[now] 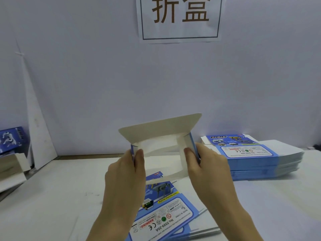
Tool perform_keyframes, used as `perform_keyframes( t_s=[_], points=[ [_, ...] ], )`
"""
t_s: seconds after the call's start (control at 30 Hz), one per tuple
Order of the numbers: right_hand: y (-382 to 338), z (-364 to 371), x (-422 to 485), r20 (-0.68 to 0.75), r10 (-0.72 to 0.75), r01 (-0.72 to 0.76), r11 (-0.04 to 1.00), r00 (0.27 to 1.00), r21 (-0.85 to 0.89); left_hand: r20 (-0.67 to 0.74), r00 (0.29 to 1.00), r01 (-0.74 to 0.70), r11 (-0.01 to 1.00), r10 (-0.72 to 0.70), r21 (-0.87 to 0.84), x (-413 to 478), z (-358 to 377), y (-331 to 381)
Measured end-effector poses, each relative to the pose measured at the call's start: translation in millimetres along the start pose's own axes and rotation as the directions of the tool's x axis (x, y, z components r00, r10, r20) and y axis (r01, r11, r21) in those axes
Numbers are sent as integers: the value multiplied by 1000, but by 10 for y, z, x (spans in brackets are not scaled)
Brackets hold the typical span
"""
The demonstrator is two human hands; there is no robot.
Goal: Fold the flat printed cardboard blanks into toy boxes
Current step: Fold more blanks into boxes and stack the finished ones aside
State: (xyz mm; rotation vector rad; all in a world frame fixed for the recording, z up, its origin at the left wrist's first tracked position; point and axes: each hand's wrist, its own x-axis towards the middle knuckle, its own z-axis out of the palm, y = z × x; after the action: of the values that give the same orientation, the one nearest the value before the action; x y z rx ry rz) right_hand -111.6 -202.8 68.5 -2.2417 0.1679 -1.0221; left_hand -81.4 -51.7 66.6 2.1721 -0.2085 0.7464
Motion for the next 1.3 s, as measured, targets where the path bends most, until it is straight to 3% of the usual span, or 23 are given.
perform_keyframes(
  t_s=[0.07,0.17,0.33,0.5,0.6,0.73,0.83,0.93,0.97,1.03,1.17,1.3],
  points=[
    [-2,10,7,61,19,-18,999,998,-28,26,1000,5,1000,-6,30,3,-1,-7],
    [-4,25,9,39,24,-23,999,999,-43,6,1000,18,997,-18,76,24,-1,-4],
    [14,-7,26,45,63,-62,998,997,-18,18,999,-34,999,35,-34,-42,-22,65],
    [-28,2,-8,31,62,-63,997,998,38,-27,999,-24,997,26,69,-6,-7,39],
    [-27,-30,7,132,122,-129,991,984,43,-32,997,-66,998,66,-13,-13,-36,20],
    [8,-46,25,225,135,-127,991,965,-51,-30,991,-129,990,131,53,-13,-47,6],
    [43,-108,55,222,154,-171,984,963,56,87,984,-133,965,156,-227,0,-83,27],
    [112,-171,123,412,297,-421,872,861,251,326,939,87,845,107,-527,1,-120,20],
    [130,-184,145,431,336,-477,834,838,277,347,932,126,806,103,-578,-3,-124,6],
    [185,-194,163,392,390,-524,784,833,334,288,937,23,784,200,-621,-42,-123,37],
    [164,-220,171,388,384,-540,691,838,480,229,907,-257,896,353,-363,-37,-39,26],
    [63,-281,158,509,312,-560,687,802,463,156,919,-338,928,361,-159,11,86,-43]
  ],
)
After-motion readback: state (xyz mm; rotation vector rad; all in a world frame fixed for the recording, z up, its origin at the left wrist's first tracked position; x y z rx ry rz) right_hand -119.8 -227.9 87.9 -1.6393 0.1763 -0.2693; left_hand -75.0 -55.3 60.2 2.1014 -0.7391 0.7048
